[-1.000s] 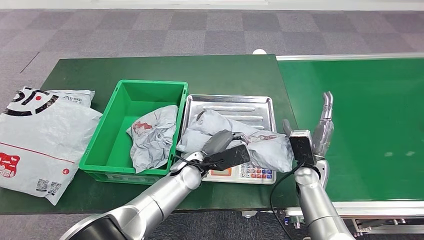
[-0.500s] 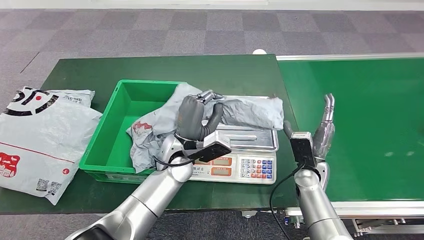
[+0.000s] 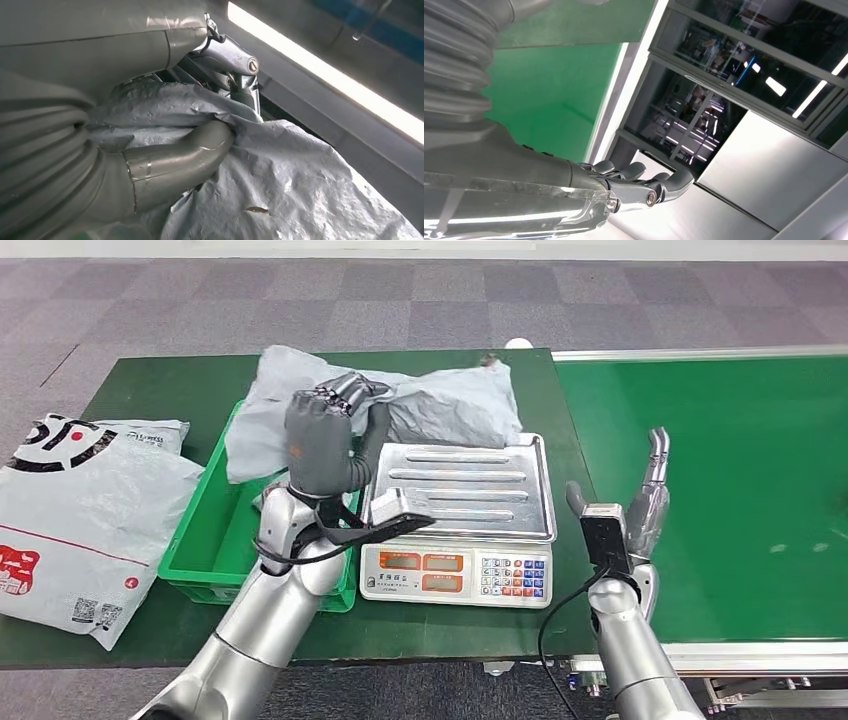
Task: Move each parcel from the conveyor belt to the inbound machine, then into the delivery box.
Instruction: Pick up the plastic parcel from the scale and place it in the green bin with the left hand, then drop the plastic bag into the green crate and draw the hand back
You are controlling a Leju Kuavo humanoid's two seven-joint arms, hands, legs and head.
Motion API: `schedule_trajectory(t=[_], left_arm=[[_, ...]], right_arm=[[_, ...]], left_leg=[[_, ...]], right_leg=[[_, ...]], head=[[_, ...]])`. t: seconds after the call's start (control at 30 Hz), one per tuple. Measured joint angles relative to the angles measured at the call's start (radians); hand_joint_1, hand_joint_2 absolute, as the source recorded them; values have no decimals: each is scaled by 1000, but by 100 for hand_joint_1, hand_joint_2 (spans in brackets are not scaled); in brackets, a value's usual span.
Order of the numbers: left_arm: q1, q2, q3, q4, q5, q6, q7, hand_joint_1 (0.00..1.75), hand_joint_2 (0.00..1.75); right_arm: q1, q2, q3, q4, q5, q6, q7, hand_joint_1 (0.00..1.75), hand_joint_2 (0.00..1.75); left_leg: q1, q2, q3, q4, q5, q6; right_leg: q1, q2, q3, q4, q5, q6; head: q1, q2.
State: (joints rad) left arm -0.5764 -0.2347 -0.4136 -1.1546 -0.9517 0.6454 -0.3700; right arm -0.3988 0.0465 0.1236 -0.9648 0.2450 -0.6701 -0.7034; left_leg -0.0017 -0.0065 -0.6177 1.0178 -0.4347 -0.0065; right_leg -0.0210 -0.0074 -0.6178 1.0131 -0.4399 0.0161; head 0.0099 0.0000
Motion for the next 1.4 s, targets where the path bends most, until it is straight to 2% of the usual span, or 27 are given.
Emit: schedule_trajectory(t=[0.13,0.2,0.27,0.4,0.57,0.73,1.07,1.1,1.2,1.23,1.4], left_arm=[[-7,33,75,24,-92,-149,196,175,175],[-23,49,113,92,-118,-241,283,175,175],[-43,61,146,183,-136,-304,333,175,175],[-82,75,191,349,-160,-375,366,175,175],[-111,83,214,459,-170,-410,381,175,175],[-136,86,251,527,-152,-463,422,175,175],[-151,90,287,582,-138,-467,430,172,175],[-152,91,289,584,-138,-467,430,143,175],[-155,91,302,592,-117,-469,429,14,175],[-155,91,311,594,-101,-466,427,0,175],[-154,90,374,590,-12,-382,355,0,175]], right_arm=[[7,-3,-1,-2,1,-5,0,0,175],[15,-5,-6,-3,5,-4,0,0,175],[21,-6,-15,-4,15,-2,0,0,175],[27,-6,-31,-4,39,0,0,0,175],[33,-6,-43,-4,48,1,0,0,175],[33,-6,-46,-3,62,-2,0,0,175],[32,-6,-46,4,66,-3,0,0,175],[32,-6,-46,4,66,-3,0,0,175],[32,-6,-46,4,69,-5,0,0,175],[31,-6,-46,4,71,-8,0,0,175],[31,-5,-46,5,78,-19,0,0,175]], left_leg=[[0,1,0,0,0,0],[0,2,1,0,0,0],[0,2,1,0,1,0],[0,1,1,0,1,-1],[0,1,0,0,0,0],[0,1,0,0,0,-1],[0,1,0,0,0,-1],[0,1,0,0,0,-1],[0,1,0,0,0,-1],[0,1,0,0,0,-1],[0,1,0,0,0,-1]], right_leg=[[0,1,0,0,0,0],[0,1,0,0,0,0],[0,1,0,0,0,0],[0,2,0,0,1,0],[0,2,0,0,0,0],[0,2,0,0,0,0],[0,2,0,0,0,0],[0,2,0,0,0,0],[0,2,0,0,0,0],[0,2,0,0,0,0],[0,2,0,0,0,0]], head=[[0,0],[0,0],[0,0],[0,0],[0,0],[0,0],[0,0],[0,0],[0,0],[0,0],[0,0]])
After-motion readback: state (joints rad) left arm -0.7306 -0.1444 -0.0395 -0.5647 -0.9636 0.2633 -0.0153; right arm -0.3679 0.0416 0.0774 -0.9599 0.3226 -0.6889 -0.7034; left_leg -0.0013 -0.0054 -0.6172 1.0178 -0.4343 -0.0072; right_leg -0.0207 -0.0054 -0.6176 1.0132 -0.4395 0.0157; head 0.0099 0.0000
